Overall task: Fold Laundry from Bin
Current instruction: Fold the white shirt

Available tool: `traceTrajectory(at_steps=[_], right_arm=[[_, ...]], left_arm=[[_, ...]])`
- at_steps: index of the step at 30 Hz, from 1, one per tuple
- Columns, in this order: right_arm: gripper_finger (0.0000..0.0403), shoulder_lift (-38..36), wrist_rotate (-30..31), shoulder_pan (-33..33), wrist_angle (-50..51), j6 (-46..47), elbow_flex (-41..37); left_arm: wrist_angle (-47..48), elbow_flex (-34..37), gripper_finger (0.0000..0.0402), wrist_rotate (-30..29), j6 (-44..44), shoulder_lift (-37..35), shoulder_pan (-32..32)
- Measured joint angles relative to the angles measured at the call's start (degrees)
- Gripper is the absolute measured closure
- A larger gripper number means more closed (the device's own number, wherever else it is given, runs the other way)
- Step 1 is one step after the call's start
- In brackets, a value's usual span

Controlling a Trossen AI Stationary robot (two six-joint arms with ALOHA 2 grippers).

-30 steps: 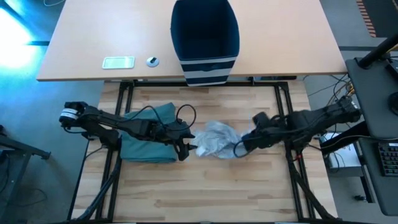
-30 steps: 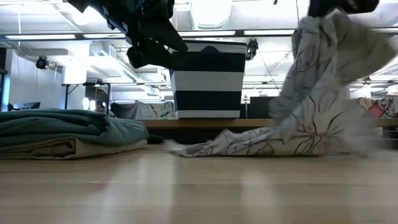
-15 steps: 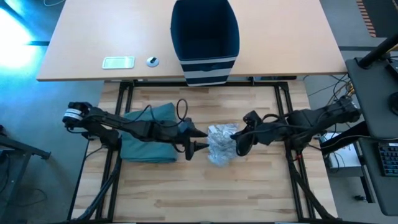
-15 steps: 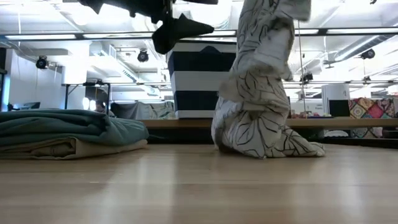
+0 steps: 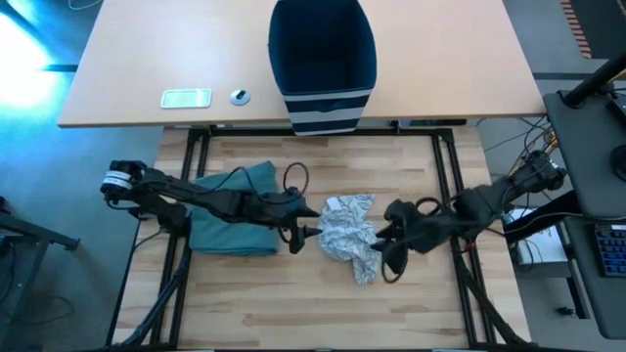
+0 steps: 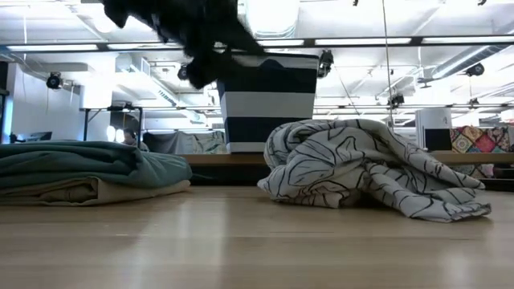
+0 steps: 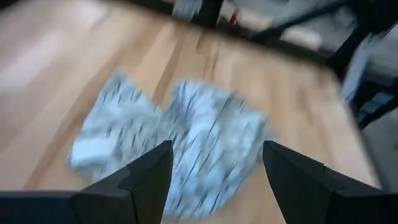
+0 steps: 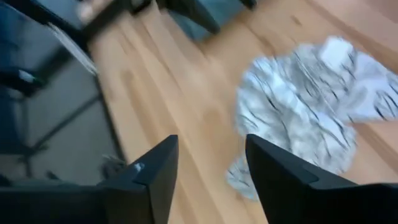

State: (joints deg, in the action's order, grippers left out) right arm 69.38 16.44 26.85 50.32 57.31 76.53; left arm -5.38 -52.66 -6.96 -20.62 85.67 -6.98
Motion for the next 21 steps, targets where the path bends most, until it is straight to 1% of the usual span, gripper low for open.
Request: traceTrajectory(at_steps=[2, 5, 7, 10, 12, 14, 16, 18, 19, 21], right_arm=[[0.0212, 0.61, 0.47, 0.14, 0.98, 1.98, -2.13], [0.0205, 2.76, 1.56, -0.09, 0.24, 3.91, -4.59], [0.0205, 4.59, 0.71, -0.1, 0.24, 4.26, -5.25], [0.0204, 7.23, -3.5, -0.08, -0.22, 5.54, -5.26], [0.0204, 9.0, -6.82, -0.1, -0.16, 6.12, -4.98], [0.0204, 10.44, -9.55, -0.1, -0.37, 6.17, -4.51], [0.0204, 11.76, -11.8, -0.08, -0.23, 6.34, -3.78], [0.0204, 12.5, -13.71, -0.08, -0.3, 6.63, -3.33], [0.0204, 12.85, -14.32, -0.08, -0.03, 6.6, -2.97], [0.0204, 12.94, -15.0, -0.1, 0.02, 5.72, -2.07]], left_arm=[[2.0, 0.0, 0.0169, 0.02, -1.0, 1.49, -0.05], [2.43, -0.05, 0.0169, 0.03, -2.18, 4.6, -0.09], [2.22, -0.76, 0.0169, 0.06, 1.15, 7.09, 0.05], [2.32, -3.05, 0.0169, 0.14, 10.31, 10.69, 0.13], [3.46, -5.04, 0.0169, 0.59, 14.84, 13.39, 0.31], [5.9, -7.77, 0.0169, 0.72, 16.32, 17.01, 0.8], [11.73, -11.46, 0.0172, 0.74, 15.99, 20.36, 1.65], [17.49, -16.78, 0.019, 0.72, 15.15, 22.68, 2.07], [20.41, -19.4, 0.0208, 0.63, 15.44, 23.15, 2.12], [25.06, -24.69, 0.026, 0.54, 17.58, 23.41, 2.01]])
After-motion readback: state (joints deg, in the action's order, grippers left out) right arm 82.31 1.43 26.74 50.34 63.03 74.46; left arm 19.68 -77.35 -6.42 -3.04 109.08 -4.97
